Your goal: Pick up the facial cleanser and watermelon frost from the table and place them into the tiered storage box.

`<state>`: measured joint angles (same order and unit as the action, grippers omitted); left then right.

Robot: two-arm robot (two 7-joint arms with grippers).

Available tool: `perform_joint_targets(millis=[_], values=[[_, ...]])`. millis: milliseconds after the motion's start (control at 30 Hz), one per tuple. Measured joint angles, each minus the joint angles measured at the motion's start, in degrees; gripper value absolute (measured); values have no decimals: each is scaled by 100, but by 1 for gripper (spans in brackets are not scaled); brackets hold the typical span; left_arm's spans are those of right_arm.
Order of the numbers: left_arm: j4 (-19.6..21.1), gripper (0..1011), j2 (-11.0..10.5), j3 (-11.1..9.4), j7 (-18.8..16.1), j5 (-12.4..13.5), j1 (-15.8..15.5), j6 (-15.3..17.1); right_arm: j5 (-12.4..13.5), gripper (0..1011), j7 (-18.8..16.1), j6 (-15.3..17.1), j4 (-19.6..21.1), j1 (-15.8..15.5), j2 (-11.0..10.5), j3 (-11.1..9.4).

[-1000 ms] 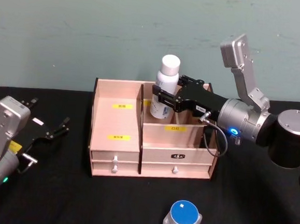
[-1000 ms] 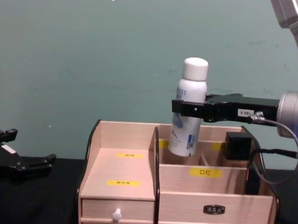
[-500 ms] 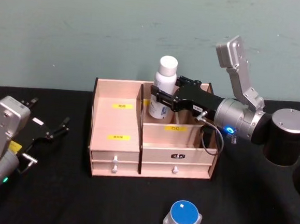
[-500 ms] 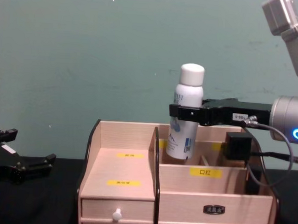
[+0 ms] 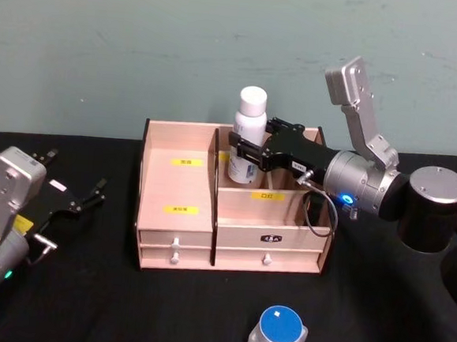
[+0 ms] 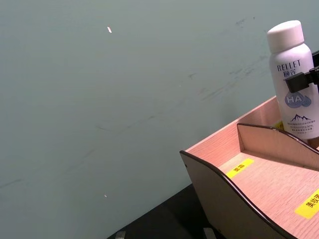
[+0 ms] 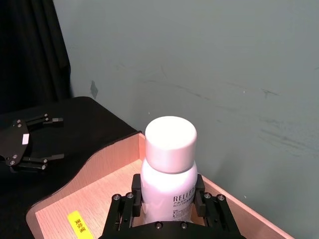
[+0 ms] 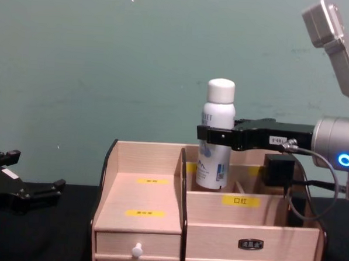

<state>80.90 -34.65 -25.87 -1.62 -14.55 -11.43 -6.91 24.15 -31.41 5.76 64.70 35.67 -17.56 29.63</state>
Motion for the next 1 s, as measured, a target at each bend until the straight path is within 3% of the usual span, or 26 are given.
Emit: perform_joint_targets(millis=[1000], values=[[0,1010,0,0,0,0,0,0,-26,591,-102,-120,-173,-191,23,-15]])
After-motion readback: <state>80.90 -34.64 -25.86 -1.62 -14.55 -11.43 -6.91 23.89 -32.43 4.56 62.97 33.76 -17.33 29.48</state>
